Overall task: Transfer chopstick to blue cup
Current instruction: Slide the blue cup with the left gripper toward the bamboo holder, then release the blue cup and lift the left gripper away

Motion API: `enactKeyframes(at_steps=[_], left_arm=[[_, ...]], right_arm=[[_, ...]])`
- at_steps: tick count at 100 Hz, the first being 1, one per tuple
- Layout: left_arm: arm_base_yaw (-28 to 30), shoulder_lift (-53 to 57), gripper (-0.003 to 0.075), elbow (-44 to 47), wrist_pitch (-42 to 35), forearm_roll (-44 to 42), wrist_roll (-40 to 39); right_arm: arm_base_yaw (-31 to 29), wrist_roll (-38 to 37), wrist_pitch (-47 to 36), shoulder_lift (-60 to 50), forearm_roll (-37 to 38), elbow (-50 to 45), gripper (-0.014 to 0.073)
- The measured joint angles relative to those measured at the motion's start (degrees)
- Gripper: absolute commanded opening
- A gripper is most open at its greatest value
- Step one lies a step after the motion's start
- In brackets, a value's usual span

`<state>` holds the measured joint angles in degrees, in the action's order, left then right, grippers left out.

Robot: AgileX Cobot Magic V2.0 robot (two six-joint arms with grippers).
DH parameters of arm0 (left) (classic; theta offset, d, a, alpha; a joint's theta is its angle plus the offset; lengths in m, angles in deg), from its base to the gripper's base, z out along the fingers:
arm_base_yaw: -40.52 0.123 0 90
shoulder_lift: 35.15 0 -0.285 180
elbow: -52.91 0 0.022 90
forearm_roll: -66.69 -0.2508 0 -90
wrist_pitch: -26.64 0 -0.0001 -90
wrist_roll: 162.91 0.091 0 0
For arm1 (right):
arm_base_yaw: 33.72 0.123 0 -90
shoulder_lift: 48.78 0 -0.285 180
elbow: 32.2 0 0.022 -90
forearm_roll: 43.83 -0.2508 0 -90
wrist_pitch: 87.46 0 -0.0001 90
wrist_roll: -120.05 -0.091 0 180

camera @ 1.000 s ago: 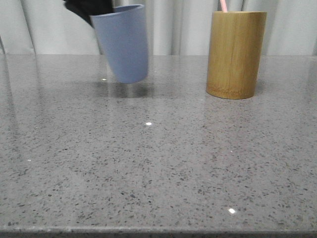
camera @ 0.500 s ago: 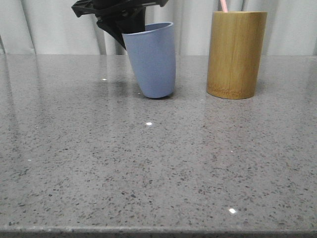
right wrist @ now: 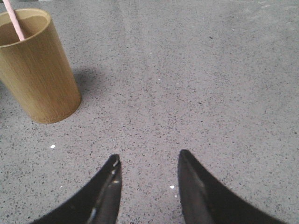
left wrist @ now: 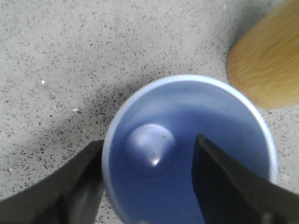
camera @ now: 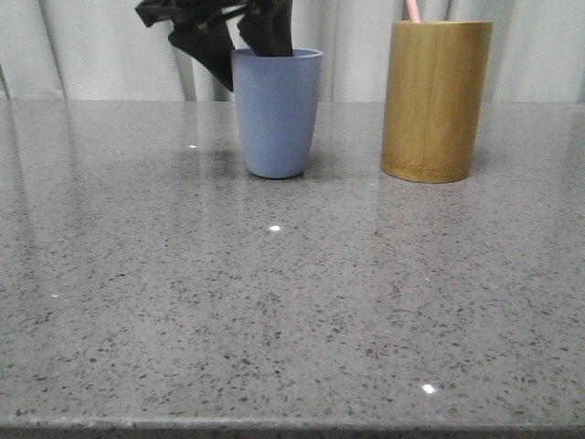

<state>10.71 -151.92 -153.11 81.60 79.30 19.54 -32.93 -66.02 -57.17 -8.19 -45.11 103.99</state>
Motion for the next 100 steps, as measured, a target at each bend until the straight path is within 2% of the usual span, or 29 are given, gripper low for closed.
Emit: enactKeyframes(at_steps=[32,56,70,100], left_arm=[[0.00,5.68,0.0390,0.00,0.00,-0.68,-0.07],[0.00,11.15,0.0366,2.02,3.09,-11.15,-6.25],[0.00,16.88,0.0366,8.13,1.37,-15.37,-8.55],[1.49,34.17,0.0366,26.62,-6.31,-16.70,-12.49]], right_arm=[[0.00,0.00,0.33,0.00,0.00,0.00,0.0314],[0.40,0.00,1.11,0.00,0.00,0.00,0.0314],[2.51,0.00,1.33,0.62,0.00,0.00,0.0314],[5.51,0.00,1.43,5.01,0.00,2.63,0.0314]])
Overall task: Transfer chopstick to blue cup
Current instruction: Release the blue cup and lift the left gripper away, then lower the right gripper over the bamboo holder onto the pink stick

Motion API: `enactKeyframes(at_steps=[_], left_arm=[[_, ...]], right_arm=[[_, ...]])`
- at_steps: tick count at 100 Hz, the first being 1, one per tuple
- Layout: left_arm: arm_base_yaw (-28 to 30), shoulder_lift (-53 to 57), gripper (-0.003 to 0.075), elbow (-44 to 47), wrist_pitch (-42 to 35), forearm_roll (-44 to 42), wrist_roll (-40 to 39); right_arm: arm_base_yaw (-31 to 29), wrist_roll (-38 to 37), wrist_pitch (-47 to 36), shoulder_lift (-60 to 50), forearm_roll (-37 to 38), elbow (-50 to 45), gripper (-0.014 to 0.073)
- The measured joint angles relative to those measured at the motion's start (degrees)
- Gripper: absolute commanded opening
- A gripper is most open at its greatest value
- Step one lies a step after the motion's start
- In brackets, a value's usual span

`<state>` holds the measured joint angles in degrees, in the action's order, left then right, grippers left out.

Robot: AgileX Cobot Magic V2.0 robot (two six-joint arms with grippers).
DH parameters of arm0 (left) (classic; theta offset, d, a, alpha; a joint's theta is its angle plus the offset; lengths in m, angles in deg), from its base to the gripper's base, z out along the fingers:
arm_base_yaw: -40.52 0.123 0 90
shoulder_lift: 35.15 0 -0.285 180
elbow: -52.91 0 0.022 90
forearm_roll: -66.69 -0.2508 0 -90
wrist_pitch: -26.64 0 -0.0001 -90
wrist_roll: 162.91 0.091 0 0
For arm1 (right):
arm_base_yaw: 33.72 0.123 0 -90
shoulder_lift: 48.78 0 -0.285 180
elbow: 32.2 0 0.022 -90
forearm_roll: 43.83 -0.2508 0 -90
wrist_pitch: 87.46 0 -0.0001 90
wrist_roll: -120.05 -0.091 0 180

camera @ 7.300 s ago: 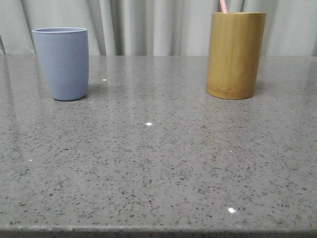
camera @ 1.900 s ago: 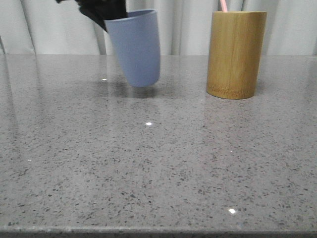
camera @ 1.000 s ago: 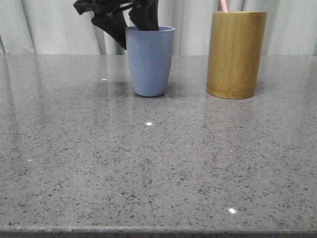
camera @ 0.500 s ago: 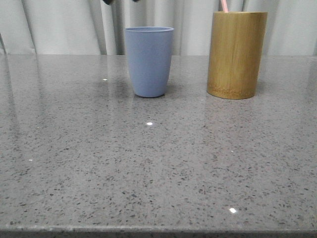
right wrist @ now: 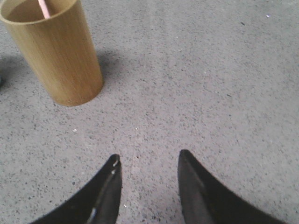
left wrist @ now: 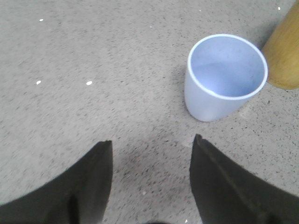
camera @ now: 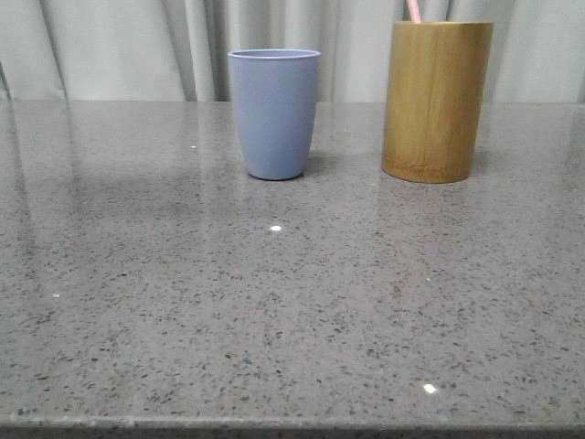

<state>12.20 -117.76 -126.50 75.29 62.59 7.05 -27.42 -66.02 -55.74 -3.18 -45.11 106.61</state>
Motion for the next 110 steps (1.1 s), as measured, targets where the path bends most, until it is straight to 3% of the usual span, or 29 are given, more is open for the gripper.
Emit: enactKeyframes(at_steps=[37,64,110], left_arm=[[8.17,20.21,0.0366,17.59,-2.77,-0.53,-0.98],[9.03,31.87,0.0366,26.87,-2.88,-0.53,-0.98],[9.03,38.20,0.0366,30.77,-2.75,-0.43,-0.98]], right_arm=[[3.92,0.00,0.00,10.11,-0.35,9.60,0.0314],[8.57,0.00,0.37,20.37,-1.06,20.58,0.0314],[13.06,0.00,0.37,40.18,-1.19,38.72,0.0314]])
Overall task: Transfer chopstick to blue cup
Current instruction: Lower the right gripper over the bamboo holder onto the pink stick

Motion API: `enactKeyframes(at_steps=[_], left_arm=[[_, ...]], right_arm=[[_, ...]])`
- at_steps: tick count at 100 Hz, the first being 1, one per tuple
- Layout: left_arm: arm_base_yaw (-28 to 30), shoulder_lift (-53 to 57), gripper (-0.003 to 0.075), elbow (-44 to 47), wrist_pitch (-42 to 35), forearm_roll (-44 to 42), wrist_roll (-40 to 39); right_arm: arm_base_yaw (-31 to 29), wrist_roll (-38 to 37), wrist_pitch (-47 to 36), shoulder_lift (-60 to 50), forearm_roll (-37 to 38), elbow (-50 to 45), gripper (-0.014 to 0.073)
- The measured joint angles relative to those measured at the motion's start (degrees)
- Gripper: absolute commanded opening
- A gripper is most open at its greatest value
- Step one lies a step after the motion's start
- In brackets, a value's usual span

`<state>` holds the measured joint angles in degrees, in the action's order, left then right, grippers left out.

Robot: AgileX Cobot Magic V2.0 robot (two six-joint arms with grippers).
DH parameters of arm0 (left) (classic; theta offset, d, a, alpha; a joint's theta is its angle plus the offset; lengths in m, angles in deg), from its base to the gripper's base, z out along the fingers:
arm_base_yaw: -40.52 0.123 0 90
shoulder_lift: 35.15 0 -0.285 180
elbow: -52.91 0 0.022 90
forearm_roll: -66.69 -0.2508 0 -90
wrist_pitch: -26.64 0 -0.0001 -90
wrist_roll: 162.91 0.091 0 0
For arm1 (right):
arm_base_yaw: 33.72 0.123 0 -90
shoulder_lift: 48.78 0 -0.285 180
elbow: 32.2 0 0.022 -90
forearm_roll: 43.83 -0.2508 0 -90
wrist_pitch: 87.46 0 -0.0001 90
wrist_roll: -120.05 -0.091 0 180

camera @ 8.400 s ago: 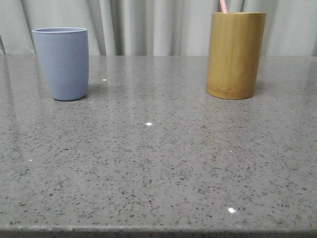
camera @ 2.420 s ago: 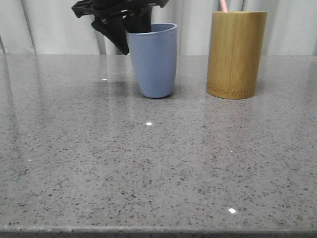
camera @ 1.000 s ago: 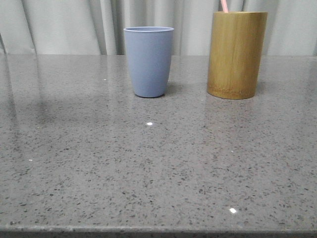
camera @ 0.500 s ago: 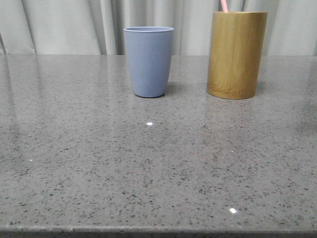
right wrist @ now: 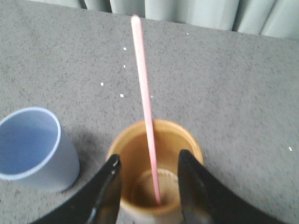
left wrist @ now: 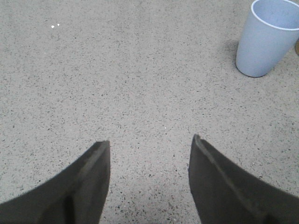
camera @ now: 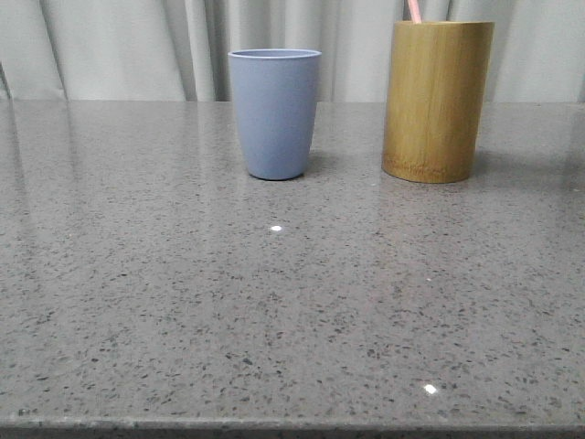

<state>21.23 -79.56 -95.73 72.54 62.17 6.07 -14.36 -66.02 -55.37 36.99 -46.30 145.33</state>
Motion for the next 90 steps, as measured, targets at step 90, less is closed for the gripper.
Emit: enactKeyframes(at_steps=[90], left_arm=[[0.00,0.00,0.0366,0.00,0.00,-0.08,-0.05]], right_arm=[[0.11,0.45,-6.22,17.22,-0.09,11.45,0.0248]])
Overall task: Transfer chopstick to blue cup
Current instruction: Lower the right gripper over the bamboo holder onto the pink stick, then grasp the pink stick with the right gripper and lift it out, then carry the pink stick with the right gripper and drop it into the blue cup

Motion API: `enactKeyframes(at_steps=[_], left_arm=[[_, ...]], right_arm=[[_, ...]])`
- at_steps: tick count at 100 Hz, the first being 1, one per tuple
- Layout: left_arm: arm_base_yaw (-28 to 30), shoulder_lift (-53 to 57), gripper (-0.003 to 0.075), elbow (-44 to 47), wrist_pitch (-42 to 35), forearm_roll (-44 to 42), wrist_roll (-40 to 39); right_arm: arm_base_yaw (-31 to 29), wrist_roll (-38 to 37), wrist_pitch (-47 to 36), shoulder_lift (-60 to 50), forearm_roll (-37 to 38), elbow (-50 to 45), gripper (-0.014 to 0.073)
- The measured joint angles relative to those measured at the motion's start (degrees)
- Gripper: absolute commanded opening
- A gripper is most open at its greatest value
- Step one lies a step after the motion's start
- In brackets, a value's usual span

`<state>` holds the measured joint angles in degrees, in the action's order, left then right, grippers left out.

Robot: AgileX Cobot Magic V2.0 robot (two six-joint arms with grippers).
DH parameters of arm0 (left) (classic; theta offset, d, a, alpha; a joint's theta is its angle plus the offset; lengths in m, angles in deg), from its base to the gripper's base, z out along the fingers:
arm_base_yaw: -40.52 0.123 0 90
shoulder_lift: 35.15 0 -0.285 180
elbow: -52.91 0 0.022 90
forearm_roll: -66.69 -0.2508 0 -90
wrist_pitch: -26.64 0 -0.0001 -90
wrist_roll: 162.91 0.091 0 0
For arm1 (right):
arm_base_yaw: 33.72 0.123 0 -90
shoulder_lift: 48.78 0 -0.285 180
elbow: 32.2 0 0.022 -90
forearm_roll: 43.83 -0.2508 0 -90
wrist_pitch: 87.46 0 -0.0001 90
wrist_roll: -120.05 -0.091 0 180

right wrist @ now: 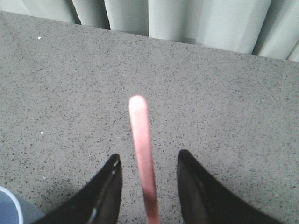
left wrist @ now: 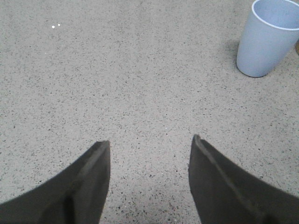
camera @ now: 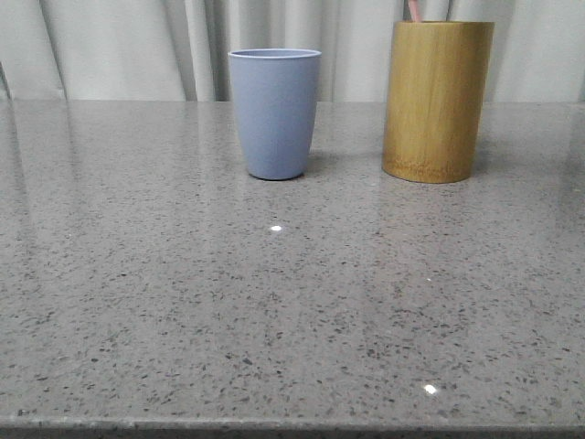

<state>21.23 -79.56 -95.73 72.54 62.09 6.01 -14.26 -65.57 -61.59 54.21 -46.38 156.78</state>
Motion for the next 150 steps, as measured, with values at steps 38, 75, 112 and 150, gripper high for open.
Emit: enactKeyframes(at_steps=[38,75,112,150], left_arm=[[0.00,0.00,0.0366,0.00,0.00,-0.13,0.00],[0.00,0.00,0.0366,0.00,0.00,-0.16,0.00],[0.00,0.00,0.0366,0.00,0.00,-0.16,0.00],[0.00,0.00,0.0366,0.00,0.00,-0.16,0.00]], right_arm=[[0.00,0.36,-0.75,0.96,0.00,0.02,-0.0048],[0.00,0.48,-0.75,-1.15,0.00,0.02,-0.0055],[3.12,2.78,-7.37,-11.79,0.00,0.02,-0.0055],[12.22,3.87,-13.25,-14.84,0.00,0.12,-0.0055]])
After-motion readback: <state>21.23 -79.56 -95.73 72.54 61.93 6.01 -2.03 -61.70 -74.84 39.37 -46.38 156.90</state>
